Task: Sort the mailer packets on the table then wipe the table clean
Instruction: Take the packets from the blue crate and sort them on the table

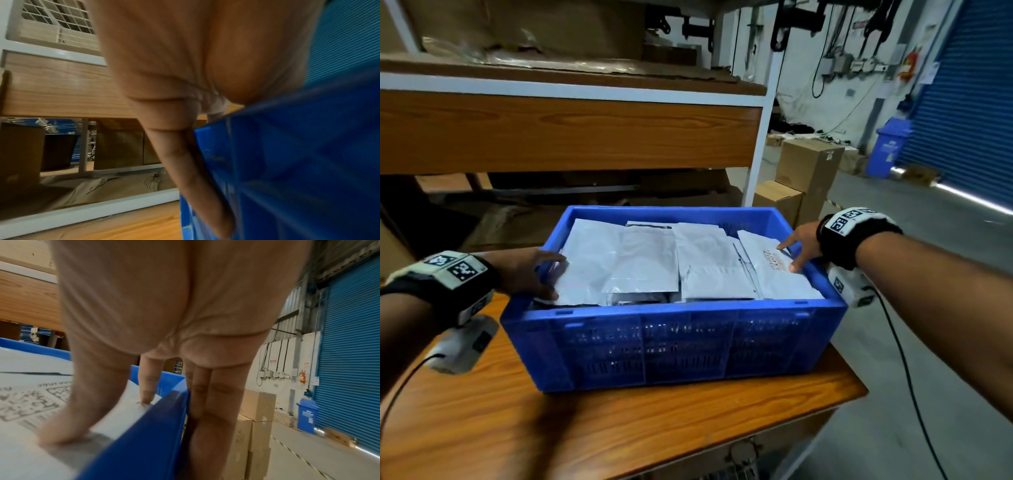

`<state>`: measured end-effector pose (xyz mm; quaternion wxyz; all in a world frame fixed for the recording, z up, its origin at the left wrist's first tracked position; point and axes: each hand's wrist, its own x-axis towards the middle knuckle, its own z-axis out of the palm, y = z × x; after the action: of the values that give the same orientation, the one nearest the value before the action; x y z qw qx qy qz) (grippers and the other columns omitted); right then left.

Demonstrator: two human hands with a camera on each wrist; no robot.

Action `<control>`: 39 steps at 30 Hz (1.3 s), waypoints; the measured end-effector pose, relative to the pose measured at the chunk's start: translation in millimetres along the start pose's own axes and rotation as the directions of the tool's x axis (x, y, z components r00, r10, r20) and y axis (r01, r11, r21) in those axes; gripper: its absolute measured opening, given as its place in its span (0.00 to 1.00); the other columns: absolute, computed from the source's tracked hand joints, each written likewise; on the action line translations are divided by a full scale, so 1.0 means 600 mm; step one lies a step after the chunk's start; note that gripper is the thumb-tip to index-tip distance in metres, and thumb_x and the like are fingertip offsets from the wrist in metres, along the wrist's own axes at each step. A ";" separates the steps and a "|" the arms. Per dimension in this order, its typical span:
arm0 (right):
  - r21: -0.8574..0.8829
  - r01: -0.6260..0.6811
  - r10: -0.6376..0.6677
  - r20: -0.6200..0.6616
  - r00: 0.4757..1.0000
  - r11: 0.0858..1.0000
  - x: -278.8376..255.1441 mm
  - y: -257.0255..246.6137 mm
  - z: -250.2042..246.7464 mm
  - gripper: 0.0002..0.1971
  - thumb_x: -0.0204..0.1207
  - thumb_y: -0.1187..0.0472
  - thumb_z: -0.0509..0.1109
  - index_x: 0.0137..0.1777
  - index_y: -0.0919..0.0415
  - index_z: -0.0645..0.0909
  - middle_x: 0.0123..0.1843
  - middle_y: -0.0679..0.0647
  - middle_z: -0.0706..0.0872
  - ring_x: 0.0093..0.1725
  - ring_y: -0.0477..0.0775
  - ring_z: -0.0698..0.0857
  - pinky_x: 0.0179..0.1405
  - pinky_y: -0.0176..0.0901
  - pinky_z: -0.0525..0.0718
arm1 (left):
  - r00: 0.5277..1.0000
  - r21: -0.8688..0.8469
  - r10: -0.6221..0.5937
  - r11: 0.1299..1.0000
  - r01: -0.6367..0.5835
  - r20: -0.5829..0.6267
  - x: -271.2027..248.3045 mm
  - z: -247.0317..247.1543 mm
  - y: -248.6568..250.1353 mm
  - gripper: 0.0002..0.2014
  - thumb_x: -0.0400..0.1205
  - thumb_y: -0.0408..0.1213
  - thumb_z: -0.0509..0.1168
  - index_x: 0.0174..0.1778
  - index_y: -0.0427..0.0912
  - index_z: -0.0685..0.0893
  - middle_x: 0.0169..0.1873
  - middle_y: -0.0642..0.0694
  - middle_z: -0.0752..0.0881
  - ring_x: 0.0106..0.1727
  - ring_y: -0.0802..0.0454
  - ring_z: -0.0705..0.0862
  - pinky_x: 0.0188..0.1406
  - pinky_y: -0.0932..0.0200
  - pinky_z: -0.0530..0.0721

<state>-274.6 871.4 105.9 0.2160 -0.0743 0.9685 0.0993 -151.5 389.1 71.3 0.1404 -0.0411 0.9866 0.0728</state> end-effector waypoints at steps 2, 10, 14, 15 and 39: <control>0.033 -0.018 0.018 -0.001 1.000 0.999 0.000 0.003 0.003 0.37 0.69 0.53 0.81 0.78 0.48 0.70 0.80 0.57 0.69 0.74 0.60 0.74 0.71 0.48 0.74 | 1.000 -0.003 0.013 1.000 -0.013 -0.020 0.006 0.006 -0.005 0.39 0.72 0.46 0.78 0.78 0.46 0.71 0.60 0.41 0.80 0.58 0.46 0.80 0.53 0.61 0.74; 0.178 0.007 -0.003 -0.027 1.000 0.984 -0.039 0.009 0.014 0.35 0.70 0.58 0.80 0.77 0.55 0.73 0.53 0.53 0.86 0.41 0.50 0.86 0.39 0.39 0.84 | 0.997 -0.122 0.031 0.992 -0.038 -0.064 0.017 0.016 -0.030 0.35 0.68 0.42 0.82 0.71 0.46 0.78 0.50 0.43 0.82 0.48 0.50 0.78 0.46 0.62 0.71; 0.377 -0.040 0.017 0.064 0.998 0.925 -0.080 0.008 0.037 0.39 0.71 0.67 0.79 0.81 0.60 0.65 0.57 0.59 0.82 0.33 0.54 0.87 0.24 0.42 0.87 | 0.996 -0.103 0.061 0.992 -0.068 -0.068 0.008 0.018 -0.037 0.34 0.70 0.43 0.79 0.73 0.48 0.76 0.54 0.46 0.82 0.50 0.49 0.80 0.48 0.60 0.72; 0.386 -0.034 0.009 0.067 0.998 0.922 -0.091 0.007 0.041 0.40 0.71 0.67 0.78 0.81 0.60 0.64 0.57 0.60 0.82 0.31 0.53 0.87 0.23 0.42 0.87 | 0.996 -0.108 0.063 0.992 -0.071 -0.070 0.007 0.016 -0.039 0.35 0.70 0.42 0.79 0.74 0.48 0.76 0.55 0.44 0.82 0.50 0.48 0.80 0.49 0.60 0.74; 0.077 0.172 -0.155 -0.197 0.968 0.982 -0.170 0.008 0.115 0.33 0.70 0.37 0.74 0.72 0.52 0.79 0.62 0.51 0.84 0.55 0.52 0.81 0.53 0.40 0.76 | 0.711 0.068 0.273 0.951 -0.302 -0.648 -0.204 0.157 0.126 0.30 0.72 0.62 0.57 0.46 0.39 0.92 0.45 0.40 0.92 0.45 0.38 0.90 0.52 0.42 0.81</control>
<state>-156.5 901.8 89.8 0.1332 -0.1530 0.9788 0.0283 -16.3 485.9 26.3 -0.2244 0.0870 0.9658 0.0959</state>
